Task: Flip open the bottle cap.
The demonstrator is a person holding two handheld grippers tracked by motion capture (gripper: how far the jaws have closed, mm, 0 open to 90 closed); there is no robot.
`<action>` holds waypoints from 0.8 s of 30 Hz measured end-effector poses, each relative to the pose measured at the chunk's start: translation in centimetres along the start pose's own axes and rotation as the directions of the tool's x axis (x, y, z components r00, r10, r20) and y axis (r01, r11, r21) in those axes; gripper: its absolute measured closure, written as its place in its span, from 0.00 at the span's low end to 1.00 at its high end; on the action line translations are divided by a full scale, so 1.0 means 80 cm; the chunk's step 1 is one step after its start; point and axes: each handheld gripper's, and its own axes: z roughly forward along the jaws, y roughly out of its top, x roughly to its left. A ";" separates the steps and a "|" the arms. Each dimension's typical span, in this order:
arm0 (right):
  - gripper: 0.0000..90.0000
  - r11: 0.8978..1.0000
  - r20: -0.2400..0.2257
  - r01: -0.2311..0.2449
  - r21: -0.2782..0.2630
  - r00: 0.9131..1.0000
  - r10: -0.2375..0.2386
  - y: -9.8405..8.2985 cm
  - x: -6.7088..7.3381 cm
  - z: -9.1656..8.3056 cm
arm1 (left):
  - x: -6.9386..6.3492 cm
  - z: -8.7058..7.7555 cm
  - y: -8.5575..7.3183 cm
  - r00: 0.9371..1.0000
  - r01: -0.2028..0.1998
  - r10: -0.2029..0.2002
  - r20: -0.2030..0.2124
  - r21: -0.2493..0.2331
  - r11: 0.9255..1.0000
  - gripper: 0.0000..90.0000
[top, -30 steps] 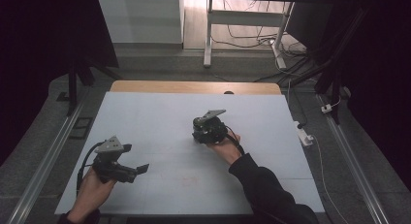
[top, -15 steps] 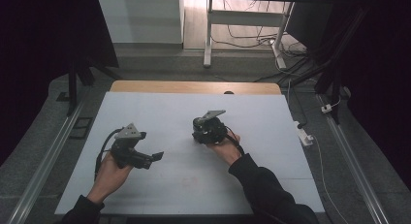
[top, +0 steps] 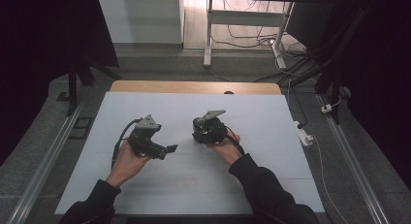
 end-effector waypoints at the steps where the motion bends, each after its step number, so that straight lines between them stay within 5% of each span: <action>1: 0.58 1.000 0.000 0.000 0.000 1.000 0.000 0.000 0.000 0.000 | 0.001 0.003 0.002 1.000 -0.001 0.001 0.003 0.000 1.000 0.00; 19: 0.58 1.000 -0.002 -0.002 -0.001 1.000 0.002 0.000 0.000 0.000 | 0.007 0.058 0.042 0.998 -0.048 0.047 0.040 0.033 0.998 0.01; 24: 0.58 1.000 -0.003 -0.003 -0.001 1.000 0.003 0.000 0.000 0.000 | 0.006 0.067 0.047 0.995 -0.091 0.088 0.048 0.048 0.995 0.18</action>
